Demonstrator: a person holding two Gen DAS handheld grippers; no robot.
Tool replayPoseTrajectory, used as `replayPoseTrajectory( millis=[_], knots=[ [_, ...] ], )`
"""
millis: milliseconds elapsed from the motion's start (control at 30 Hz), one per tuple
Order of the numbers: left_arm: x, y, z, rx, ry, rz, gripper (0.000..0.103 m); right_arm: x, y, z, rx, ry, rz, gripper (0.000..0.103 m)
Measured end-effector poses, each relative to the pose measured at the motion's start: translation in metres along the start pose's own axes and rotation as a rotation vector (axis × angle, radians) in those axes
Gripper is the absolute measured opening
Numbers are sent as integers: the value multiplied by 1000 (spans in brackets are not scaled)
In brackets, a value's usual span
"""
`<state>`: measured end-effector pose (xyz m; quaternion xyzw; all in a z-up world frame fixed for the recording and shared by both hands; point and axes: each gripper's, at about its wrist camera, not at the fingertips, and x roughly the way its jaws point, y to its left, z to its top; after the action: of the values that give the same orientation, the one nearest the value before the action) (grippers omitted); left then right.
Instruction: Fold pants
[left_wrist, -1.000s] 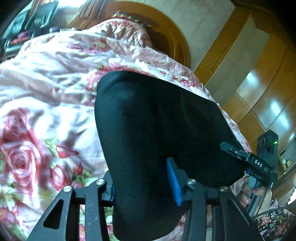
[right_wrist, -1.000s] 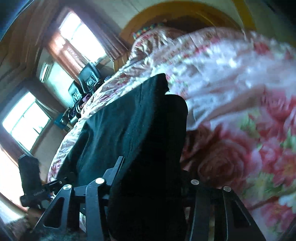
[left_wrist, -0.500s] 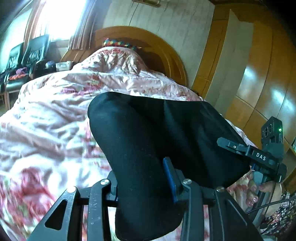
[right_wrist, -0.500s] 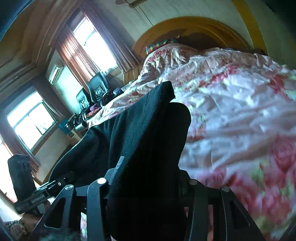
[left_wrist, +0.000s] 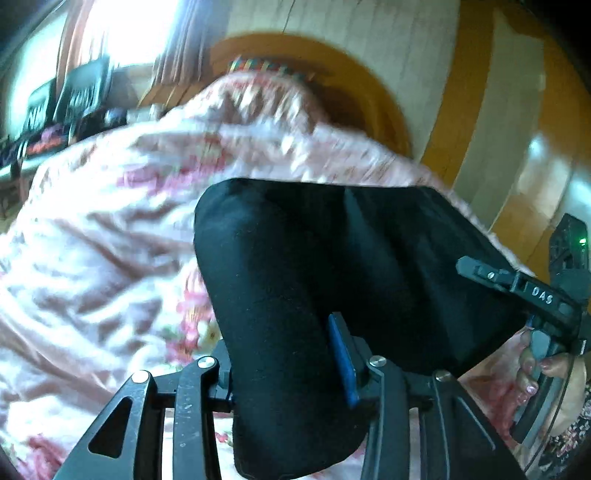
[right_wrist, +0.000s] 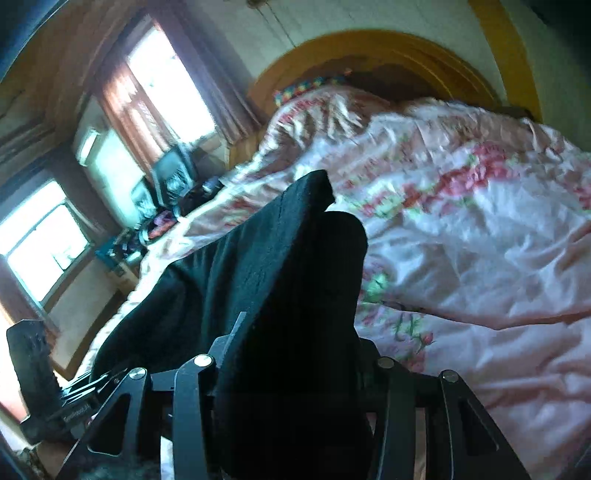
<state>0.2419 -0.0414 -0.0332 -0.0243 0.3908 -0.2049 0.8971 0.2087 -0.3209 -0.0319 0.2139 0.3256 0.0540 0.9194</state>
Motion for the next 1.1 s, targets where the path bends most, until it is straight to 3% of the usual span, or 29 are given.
replayPoseTrajectory(
  millis=[67,133,233,333,600,700,800,1000,1100],
  knots=[
    [17,7,-5,-11,18,12,53,21,-17,-8,36,49,-70,51],
    [21,6,-14,33,-9,33,71,28,-31,-16,69,55,-99,65],
    [23,-1,-23,113,-46,97,78,29,-40,-27,72,40,-95,68],
    [22,5,-22,54,-35,95,83,27,-35,-25,43,35,-121,69],
    [-3,19,-45,-226,15,48,83,0,-21,-30,18,10,-206,73],
    [-16,12,-59,-218,15,77,82,-23,-2,-41,-50,-39,-182,73],
    [-22,3,-68,-177,10,108,82,-27,14,-59,-161,-13,-246,73],
    [-35,-1,-74,-178,36,122,82,-48,-2,-75,-64,-25,-275,76],
    [-46,-5,-84,-156,31,174,82,-68,12,-88,-79,-42,-280,78]
  ],
)
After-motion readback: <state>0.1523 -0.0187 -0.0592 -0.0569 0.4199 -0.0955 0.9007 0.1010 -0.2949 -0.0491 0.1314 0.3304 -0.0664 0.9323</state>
